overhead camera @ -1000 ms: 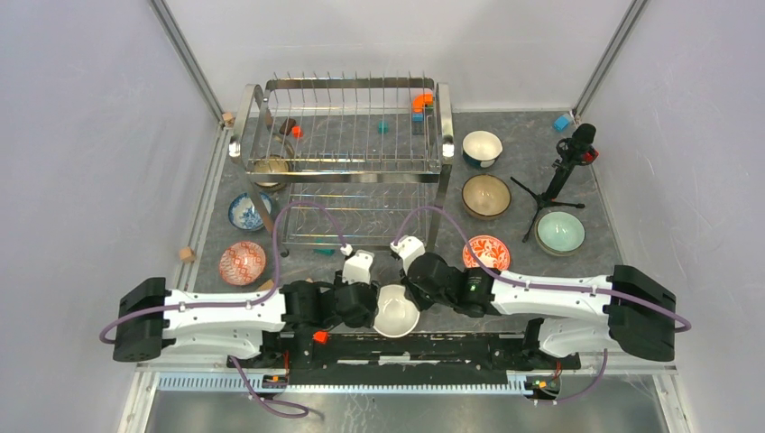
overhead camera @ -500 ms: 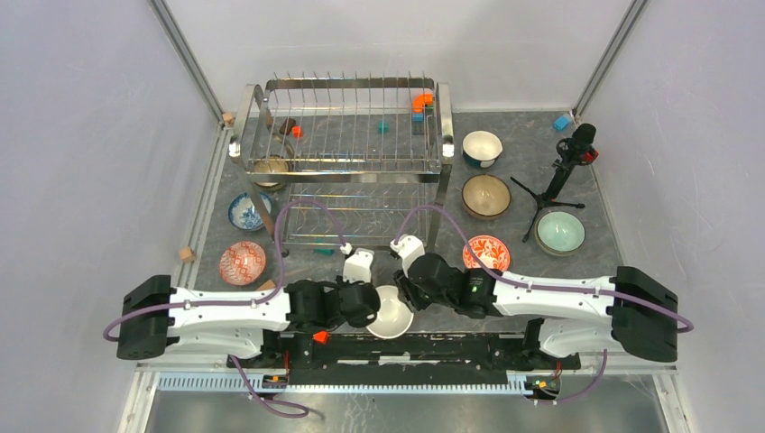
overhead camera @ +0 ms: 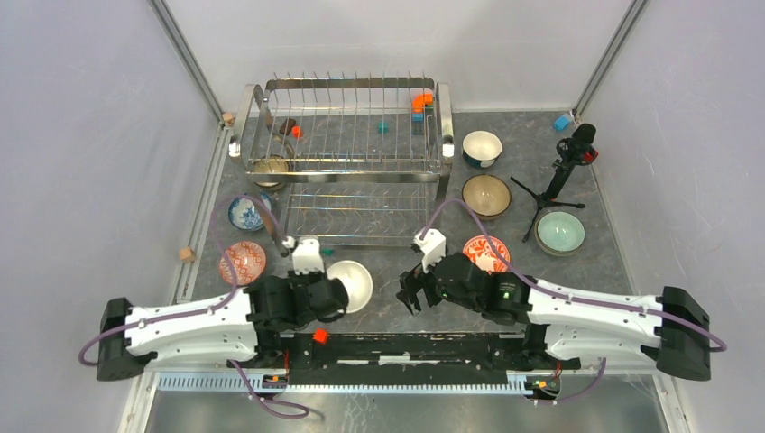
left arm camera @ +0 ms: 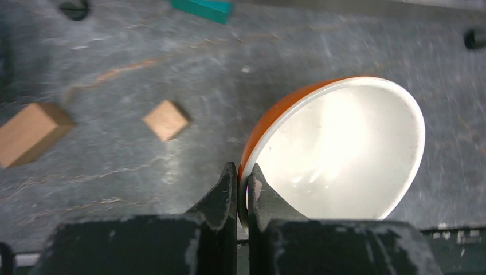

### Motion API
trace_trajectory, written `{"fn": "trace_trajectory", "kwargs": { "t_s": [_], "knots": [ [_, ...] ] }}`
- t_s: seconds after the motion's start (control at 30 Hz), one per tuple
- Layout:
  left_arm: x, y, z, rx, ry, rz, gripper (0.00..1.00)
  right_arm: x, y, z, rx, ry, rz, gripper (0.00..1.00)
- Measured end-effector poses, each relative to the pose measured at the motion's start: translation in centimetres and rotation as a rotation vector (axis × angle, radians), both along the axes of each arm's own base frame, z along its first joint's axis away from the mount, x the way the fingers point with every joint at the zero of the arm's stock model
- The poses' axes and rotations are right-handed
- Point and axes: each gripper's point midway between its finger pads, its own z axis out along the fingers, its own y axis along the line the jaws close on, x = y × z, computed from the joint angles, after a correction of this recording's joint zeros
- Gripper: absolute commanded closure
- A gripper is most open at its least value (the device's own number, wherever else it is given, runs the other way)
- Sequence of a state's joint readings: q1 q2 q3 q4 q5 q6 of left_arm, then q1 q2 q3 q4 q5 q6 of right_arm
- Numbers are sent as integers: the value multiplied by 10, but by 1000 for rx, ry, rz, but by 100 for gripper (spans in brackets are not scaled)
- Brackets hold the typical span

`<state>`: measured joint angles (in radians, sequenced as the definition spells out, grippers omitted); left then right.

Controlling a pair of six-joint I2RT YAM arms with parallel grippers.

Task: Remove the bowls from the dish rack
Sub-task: Place the bowl at the center of the board.

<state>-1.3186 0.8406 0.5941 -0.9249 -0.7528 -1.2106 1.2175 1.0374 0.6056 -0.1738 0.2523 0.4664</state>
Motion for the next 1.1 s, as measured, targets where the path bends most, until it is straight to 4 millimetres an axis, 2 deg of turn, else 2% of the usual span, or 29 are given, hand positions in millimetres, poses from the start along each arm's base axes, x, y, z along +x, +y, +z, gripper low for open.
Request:
{"fn": "trace_trajectory", "kwargs": {
  "t_s": [0.13, 0.3, 0.43, 0.6, 0.87, 1.1],
  "knots": [
    [22, 39, 11, -38, -22, 197, 98, 0, -12, 3, 27, -23, -19, 6],
    [31, 74, 20, -73, -41, 361, 98, -5, -24, -17, 0, -9, -22, 6],
    [23, 98, 18, -61, -9, 494, 98, -7, -30, -29, -26, 2, -23, 7],
    [4, 126, 12, -63, 24, 678, 98, -8, -31, -33, -22, 2, -21, 7],
    [-6, 146, 11, -135, -5, 859, 98, -8, -28, -33, -1, -1, -15, 7],
    [-5, 146, 10, -147, -11, 896, 98, -10, -30, -36, 4, 3, -15, 7]
  ]
}}
